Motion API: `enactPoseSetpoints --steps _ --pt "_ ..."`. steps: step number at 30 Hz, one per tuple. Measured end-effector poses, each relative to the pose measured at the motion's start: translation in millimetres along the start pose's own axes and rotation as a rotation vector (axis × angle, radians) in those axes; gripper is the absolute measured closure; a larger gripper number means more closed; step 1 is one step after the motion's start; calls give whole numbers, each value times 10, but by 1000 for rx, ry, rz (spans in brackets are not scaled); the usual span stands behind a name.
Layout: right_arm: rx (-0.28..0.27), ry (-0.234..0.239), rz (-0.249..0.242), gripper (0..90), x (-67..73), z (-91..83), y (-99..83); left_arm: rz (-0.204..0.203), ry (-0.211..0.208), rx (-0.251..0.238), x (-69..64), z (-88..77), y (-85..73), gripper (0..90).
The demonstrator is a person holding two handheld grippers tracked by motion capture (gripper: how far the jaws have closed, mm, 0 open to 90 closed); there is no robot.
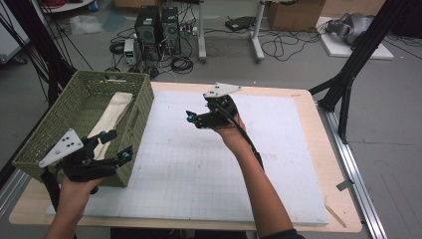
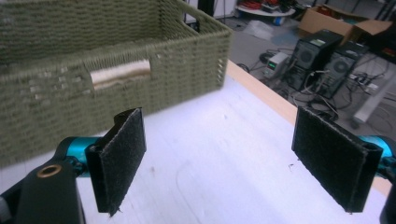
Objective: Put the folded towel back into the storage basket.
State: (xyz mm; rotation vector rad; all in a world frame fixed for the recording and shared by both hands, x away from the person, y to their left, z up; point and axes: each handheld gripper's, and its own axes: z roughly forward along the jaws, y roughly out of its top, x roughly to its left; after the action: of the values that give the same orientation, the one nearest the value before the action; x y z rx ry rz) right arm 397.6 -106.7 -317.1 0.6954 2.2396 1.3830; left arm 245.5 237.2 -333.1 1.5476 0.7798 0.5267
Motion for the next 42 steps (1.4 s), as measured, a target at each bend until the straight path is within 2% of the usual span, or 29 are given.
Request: enactPoseSetpoints --steps 6,13,19,28,42 --pt "-12 -25 36 164 -46 -259 -215 10 -32 20 -58 119 -10 201" --pt "-11 -69 26 165 -31 -547 -438 18 -72 37 -128 283 -29 201" --pt "-10 -102 67 164 -77 -783 -639 26 -107 56 -190 440 -48 201" --pt "-21 -157 90 164 -93 -1101 -865 20 -145 62 -259 653 -92 202" --pt "-19 -229 142 164 -80 -1441 -1272 25 -200 77 -334 896 -228 202"
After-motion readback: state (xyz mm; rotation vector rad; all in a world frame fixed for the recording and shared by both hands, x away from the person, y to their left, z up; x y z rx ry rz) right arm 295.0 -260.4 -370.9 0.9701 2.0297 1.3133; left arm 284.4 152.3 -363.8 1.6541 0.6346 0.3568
